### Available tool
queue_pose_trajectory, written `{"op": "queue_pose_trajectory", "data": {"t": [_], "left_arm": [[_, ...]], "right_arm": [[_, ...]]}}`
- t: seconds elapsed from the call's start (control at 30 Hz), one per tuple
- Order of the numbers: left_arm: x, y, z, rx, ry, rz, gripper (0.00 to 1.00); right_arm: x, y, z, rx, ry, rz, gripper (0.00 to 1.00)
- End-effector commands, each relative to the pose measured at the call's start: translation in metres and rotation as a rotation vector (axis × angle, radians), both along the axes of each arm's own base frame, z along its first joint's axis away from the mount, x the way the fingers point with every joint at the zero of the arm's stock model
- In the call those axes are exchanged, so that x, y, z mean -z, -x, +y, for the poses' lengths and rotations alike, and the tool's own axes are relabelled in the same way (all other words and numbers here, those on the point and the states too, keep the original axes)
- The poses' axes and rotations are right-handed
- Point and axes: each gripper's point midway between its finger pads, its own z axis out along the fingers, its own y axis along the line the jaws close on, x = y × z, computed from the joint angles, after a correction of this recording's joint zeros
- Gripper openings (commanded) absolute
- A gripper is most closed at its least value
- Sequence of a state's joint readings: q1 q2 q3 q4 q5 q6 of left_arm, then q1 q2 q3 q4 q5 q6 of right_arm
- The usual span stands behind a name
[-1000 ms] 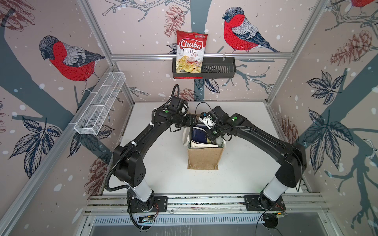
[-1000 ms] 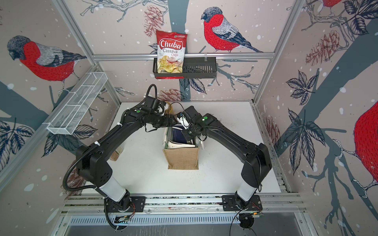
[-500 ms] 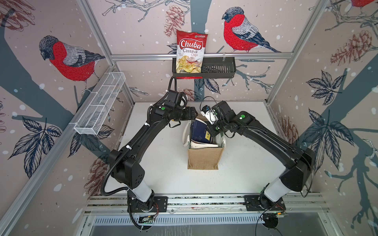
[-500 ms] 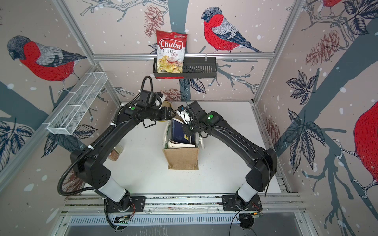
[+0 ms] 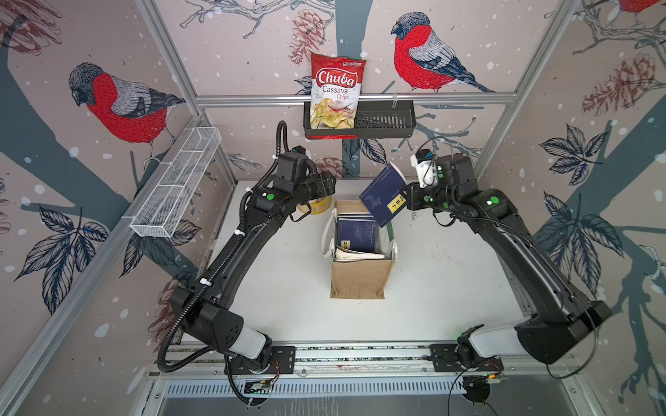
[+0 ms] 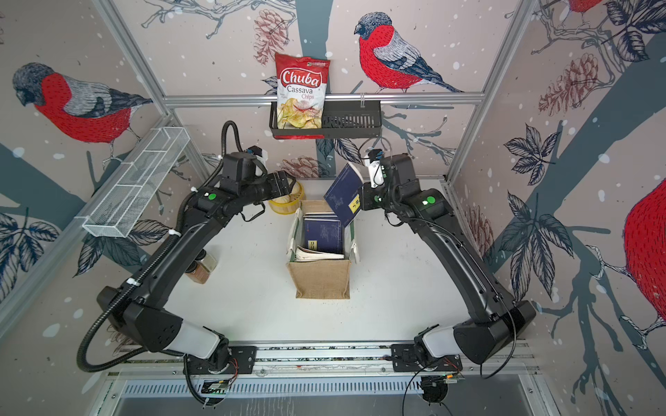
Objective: Take out the books from the canvas bag
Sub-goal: Place the book at the center of the board.
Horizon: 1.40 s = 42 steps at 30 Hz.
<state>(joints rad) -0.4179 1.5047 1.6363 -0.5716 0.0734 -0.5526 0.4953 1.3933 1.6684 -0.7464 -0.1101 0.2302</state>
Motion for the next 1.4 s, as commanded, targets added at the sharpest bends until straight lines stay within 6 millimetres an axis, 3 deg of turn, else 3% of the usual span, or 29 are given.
{"op": "queue_pose_trajectory", "data": {"t": [0.0,0.17,0.3,0.43,0.73,1.17,1.37], "left_arm": [[-0.002,-0.005,0.0,-0.024,0.032,-0.01,0.82],[0.004,-0.007,-0.004,-0.013,0.047,0.008,0.82],[0.01,-0.007,-0.007,-0.004,0.053,0.025,0.82],[0.02,-0.007,-0.011,0.011,0.058,0.055,0.82],[0.033,-0.005,-0.018,0.035,0.069,0.106,0.82],[0.057,0.006,-0.019,0.055,0.067,0.183,0.82],[0.062,0.008,-0.02,0.063,0.065,0.195,0.83]], "right_arm": [[-0.036,-0.015,-0.012,0.049,-0.182,-0.065,0.1],[-0.061,-0.029,-0.052,0.143,-0.378,-0.127,0.1],[-0.044,-0.041,-0.089,0.253,-0.432,-0.112,0.1],[0.005,-0.055,-0.112,0.339,-0.44,-0.036,0.1],[0.113,-0.058,-0.133,0.452,-0.447,0.105,0.1],[0.236,-0.052,-0.171,0.612,-0.42,0.258,0.11],[0.287,-0.049,-0.193,0.668,-0.352,0.354,0.17]]}}
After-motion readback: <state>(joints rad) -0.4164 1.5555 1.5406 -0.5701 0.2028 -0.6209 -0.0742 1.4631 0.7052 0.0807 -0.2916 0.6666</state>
